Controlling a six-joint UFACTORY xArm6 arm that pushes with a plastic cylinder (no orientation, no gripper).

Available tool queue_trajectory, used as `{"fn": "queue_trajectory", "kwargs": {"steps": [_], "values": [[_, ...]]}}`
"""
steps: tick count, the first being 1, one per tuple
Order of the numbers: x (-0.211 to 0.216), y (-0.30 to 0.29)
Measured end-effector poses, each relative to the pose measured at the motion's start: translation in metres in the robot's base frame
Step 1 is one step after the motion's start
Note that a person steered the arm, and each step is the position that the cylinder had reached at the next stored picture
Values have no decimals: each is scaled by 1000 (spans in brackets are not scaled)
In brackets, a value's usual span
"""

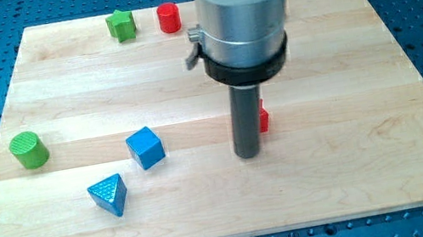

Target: Move the red star below the heart

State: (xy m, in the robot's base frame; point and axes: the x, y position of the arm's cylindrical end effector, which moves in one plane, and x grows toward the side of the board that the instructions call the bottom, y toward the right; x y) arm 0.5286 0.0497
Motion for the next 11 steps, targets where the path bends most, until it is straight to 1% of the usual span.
{"fn": "queue_trajectory", "kwargs": {"steps": [1,3,4,5,6,7,8,9,10,11], "values": [[10,14],[16,30],[-13,7],[-64,-13],[-51,1],[-54,10],[-68,-22],[-93,-21],[-89,22],[-106,55]]}}
